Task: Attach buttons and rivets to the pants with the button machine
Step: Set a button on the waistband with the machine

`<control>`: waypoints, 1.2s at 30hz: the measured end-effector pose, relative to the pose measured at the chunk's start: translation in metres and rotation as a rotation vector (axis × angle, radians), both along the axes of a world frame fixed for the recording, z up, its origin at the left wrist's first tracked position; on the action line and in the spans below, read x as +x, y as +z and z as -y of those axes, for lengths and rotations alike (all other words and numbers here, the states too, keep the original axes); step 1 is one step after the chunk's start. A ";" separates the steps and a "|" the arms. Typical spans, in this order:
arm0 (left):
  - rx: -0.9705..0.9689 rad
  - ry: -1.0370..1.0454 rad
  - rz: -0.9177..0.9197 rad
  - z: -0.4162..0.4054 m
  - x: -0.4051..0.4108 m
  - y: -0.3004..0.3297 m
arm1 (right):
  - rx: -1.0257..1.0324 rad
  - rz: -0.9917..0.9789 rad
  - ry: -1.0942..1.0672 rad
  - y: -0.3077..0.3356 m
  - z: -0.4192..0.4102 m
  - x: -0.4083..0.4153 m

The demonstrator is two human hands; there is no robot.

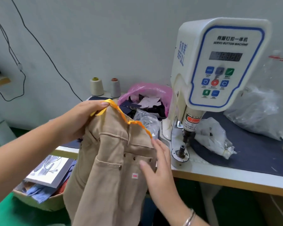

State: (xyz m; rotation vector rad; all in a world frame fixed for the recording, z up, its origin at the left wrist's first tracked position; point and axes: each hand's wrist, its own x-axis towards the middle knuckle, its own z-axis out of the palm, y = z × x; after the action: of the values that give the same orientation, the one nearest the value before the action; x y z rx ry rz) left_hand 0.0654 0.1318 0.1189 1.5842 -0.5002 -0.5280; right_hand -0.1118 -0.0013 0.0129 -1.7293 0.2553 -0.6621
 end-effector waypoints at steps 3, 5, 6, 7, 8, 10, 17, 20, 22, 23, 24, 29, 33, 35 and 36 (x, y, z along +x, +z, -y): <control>-0.023 -0.078 -0.006 0.013 -0.008 0.005 | -0.344 0.166 0.021 0.006 -0.014 -0.017; -0.033 -0.183 -0.027 0.018 -0.014 0.007 | -0.458 0.153 0.093 0.008 -0.016 -0.021; -0.042 -0.212 -0.038 0.020 -0.015 0.008 | -0.481 0.113 0.130 0.011 -0.015 -0.022; -0.051 -0.233 -0.048 0.021 -0.015 0.008 | -0.491 0.068 0.160 0.014 -0.013 -0.022; -0.058 -0.248 -0.056 0.021 -0.014 0.007 | -0.487 0.029 0.189 0.016 -0.011 -0.022; -0.078 -0.272 -0.083 0.020 -0.014 0.008 | -0.461 -0.012 0.251 0.020 -0.005 -0.023; -0.072 -0.372 -0.063 0.010 0.000 0.008 | -0.322 0.242 0.492 0.047 0.006 -0.035; 0.294 -0.301 0.158 0.010 0.009 -0.006 | -0.078 0.252 0.445 0.052 0.019 -0.036; 0.633 -0.237 0.461 0.014 0.010 -0.017 | 0.019 0.238 0.402 0.052 0.031 -0.035; 0.683 -0.202 0.610 0.016 0.003 -0.020 | 0.070 0.229 0.394 0.050 0.038 -0.035; 0.612 -0.202 0.716 0.019 -0.008 -0.018 | 0.117 0.215 0.391 0.049 0.044 -0.035; 0.162 -0.579 0.666 0.045 -0.082 -0.030 | 0.222 0.162 0.269 0.045 0.075 -0.037; 0.147 -0.499 0.582 0.074 -0.104 -0.068 | 0.187 0.098 0.137 0.039 0.100 -0.038; 0.138 -0.460 0.603 0.088 -0.107 -0.083 | 0.209 0.075 0.126 0.037 0.111 -0.039; 0.117 -0.430 0.636 0.096 -0.110 -0.088 | 0.221 0.069 0.127 0.035 0.115 -0.040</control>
State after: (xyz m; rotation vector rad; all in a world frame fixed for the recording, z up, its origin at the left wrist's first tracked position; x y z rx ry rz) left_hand -0.0447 0.0360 0.0304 1.7550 -1.3306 -0.3639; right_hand -0.1514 -0.1168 0.0476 -1.4953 0.1627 -0.5765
